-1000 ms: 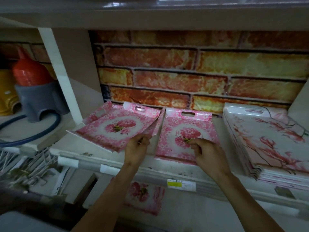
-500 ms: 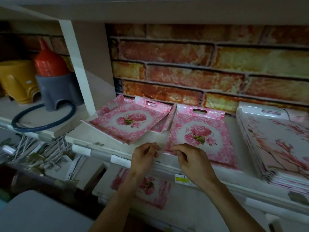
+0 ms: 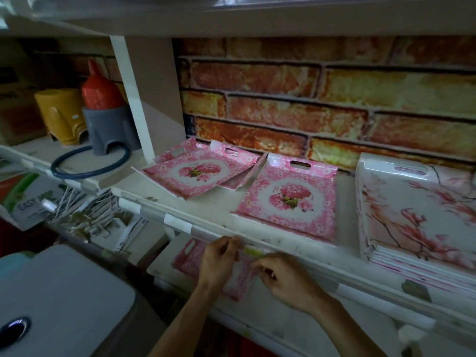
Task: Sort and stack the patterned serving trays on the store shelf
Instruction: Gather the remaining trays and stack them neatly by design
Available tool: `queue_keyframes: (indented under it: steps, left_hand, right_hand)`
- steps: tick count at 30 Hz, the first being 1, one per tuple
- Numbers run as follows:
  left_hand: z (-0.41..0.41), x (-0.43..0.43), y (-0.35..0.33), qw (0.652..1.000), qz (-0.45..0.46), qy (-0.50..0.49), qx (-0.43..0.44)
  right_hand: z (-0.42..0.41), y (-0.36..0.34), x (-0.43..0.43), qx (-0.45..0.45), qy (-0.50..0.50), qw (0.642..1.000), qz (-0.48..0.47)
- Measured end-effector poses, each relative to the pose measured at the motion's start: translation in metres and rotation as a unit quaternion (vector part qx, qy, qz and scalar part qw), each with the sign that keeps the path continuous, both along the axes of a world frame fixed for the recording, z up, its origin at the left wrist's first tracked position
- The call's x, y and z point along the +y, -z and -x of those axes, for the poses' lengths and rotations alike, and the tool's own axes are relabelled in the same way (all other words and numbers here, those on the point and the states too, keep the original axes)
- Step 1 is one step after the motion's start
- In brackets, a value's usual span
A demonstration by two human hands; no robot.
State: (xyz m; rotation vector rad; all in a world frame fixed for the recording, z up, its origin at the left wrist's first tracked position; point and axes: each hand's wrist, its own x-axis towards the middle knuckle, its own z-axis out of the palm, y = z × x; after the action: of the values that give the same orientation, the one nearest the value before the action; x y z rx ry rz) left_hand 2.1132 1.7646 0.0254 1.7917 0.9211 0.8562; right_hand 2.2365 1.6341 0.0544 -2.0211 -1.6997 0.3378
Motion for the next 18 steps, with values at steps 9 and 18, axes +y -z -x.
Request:
queue_keyframes:
  steps: [9, 18]
  left_hand:
    - [0.017, -0.086, 0.023, 0.995, 0.099, 0.009, 0.014]
    - [0.035, -0.109, 0.045, 0.984, 0.172, -0.011, 0.031]
  right_hand:
    - [-0.007, 0.030, -0.064, 0.057, -0.002, 0.998, 0.036]
    - [-0.008, 0.053, -0.079, 0.106, 0.011, 0.993, 0.049]
